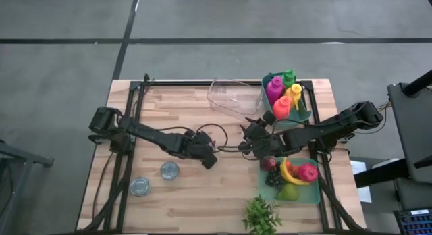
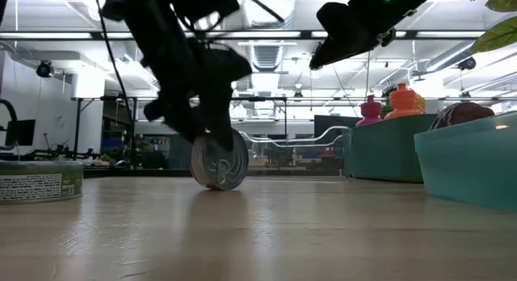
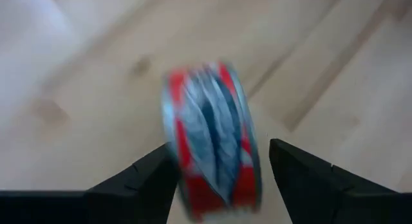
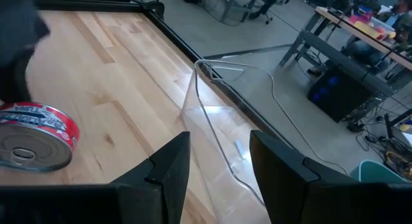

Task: Pick & Place Food Item
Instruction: Put the red tuna can into the transparent bin

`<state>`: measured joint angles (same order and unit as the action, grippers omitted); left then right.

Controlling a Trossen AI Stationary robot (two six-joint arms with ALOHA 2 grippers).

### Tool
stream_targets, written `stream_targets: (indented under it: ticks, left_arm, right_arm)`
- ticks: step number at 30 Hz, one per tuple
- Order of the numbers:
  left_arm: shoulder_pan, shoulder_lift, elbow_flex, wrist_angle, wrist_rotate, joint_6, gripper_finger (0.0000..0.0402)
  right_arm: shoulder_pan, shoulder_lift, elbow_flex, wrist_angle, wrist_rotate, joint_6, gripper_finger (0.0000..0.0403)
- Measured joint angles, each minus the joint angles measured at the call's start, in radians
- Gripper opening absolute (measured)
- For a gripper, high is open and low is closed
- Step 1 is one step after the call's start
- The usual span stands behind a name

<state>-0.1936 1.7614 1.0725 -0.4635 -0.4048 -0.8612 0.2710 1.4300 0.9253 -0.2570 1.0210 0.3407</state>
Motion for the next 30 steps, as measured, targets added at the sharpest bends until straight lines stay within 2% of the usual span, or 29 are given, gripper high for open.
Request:
stream_targets:
  ticks: [3, 8, 22, 30]
  left_arm:
    - [0.001, 0.047, 0.0, 0.014, 0.04, -0.001, 0.0243]
    - [0.013, 0.091, 0.0, 0.023, 0.029, -0.001, 0.0243]
    - [0.04, 0.057, 0.0, 0.12, -0.003, 0.001, 0.0243]
    - [0.046, 0.061, 0.0, 0.127, -0.006, 0.068, 0.0243]
  right_arm:
    - [0.0, 0.0, 0.0, -0.001, 0.0, 0.0, 0.0157]
    - [0.0, 0.0, -0.005, -0.001, 0.0, 0.0, 0.0157]
    - [0.0, 0.001, -0.032, 0.003, 0.0, 0.0, 0.0157]
    - [0.0, 0.001, -0.034, 0.005, 0.0, 0.0, 0.0157]
